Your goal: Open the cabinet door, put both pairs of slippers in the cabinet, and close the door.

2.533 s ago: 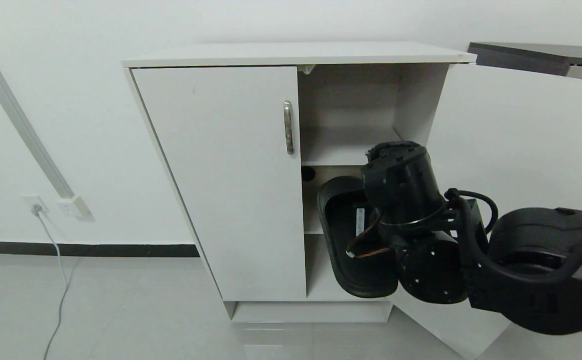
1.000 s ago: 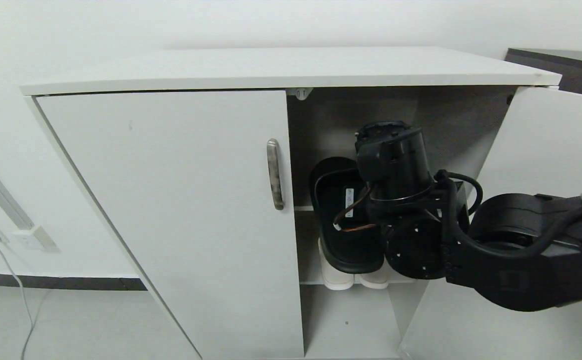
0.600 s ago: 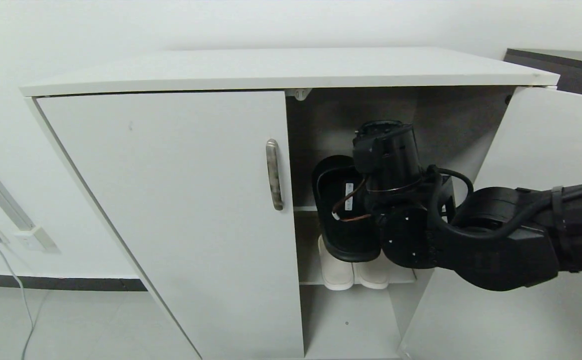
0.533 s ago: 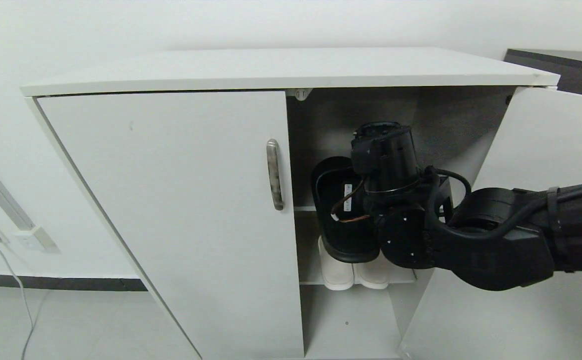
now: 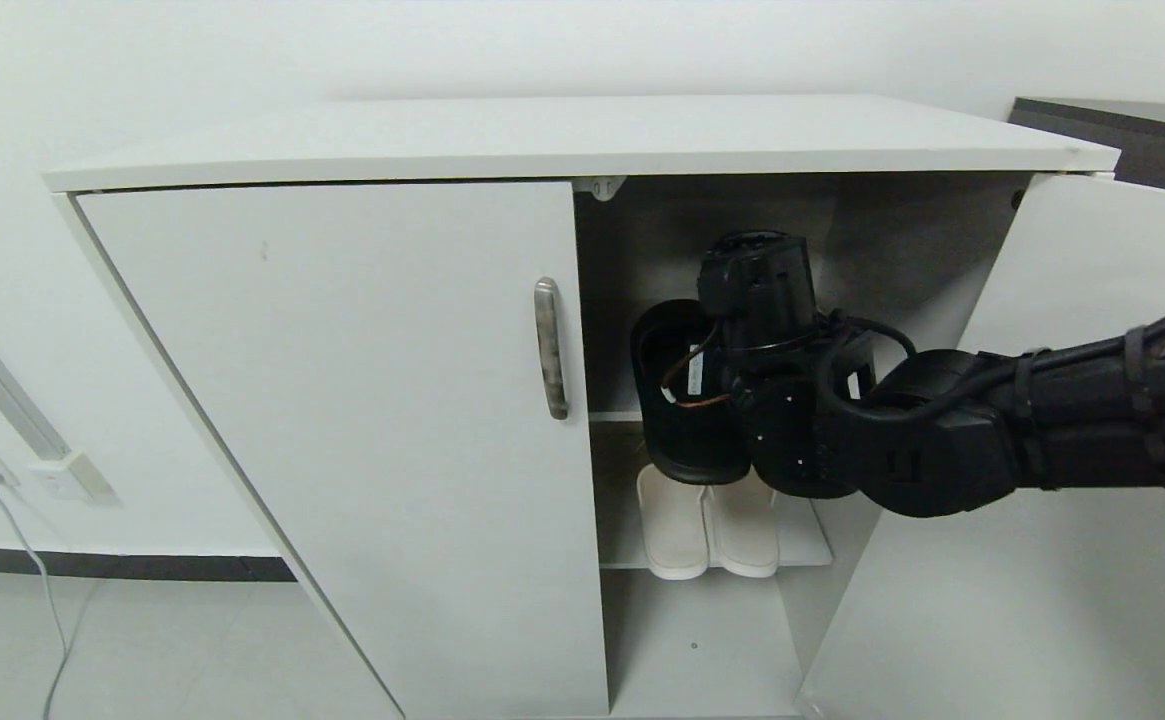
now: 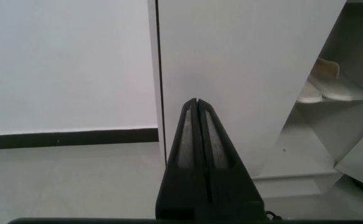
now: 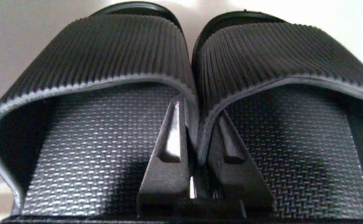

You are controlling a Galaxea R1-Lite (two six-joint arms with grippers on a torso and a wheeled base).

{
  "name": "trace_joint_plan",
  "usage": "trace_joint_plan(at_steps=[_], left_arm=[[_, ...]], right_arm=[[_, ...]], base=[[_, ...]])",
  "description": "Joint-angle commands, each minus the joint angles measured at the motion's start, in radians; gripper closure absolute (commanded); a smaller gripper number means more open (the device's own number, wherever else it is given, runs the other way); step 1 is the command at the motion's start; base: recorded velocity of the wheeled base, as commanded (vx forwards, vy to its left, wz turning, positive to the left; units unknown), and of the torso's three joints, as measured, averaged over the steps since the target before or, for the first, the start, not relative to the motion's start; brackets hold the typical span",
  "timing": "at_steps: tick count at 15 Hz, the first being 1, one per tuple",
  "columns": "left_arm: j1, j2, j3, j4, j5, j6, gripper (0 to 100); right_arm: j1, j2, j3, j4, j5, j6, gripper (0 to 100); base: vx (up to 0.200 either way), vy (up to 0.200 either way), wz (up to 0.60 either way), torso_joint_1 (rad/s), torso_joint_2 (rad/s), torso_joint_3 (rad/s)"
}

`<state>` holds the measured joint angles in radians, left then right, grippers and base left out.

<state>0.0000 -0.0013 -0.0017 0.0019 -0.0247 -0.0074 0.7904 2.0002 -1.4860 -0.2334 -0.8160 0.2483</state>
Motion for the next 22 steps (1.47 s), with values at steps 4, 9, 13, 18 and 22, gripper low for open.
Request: trace_joint_plan(at_steps=[4, 9, 13, 18, 22], left_arm=[[0.0, 0.001, 0.0, 0.0, 0.0, 0.0, 100], [0.0, 0.001, 0.0, 0.0, 0.0, 0.0, 100], [0.0, 0.001, 0.0, 0.0, 0.0, 0.0, 100], [0.0, 0.001, 0.0, 0.0, 0.0, 0.0, 100], [0.0, 0.001, 0.0, 0.0, 0.0, 0.0, 100]], right_arm=[[-0.037, 0.075, -0.151, 0.046, 0.018, -0.027, 100], [-0.06, 0.092, -0.208, 0.083, 0.064, -0.029, 100], [-0.088, 0.123, -0.241, 0.098, 0.066, -0.029, 100], [-0.091, 0.144, -0.246, 0.1, 0.066, -0.029, 100], [-0.091, 0.141, -0.241, 0.101, 0.064, -0.029, 0]], base=[[0.0, 0.0, 0.0, 0.0, 0.0, 0.0], [0.0, 0.0, 0.0, 0.0, 0.0, 0.0], [0.0, 0.0, 0.0, 0.0, 0.0, 0.0], [0.0, 0.0, 0.0, 0.0, 0.0, 0.0], [0.0, 0.0, 0.0, 0.0, 0.0, 0.0]])
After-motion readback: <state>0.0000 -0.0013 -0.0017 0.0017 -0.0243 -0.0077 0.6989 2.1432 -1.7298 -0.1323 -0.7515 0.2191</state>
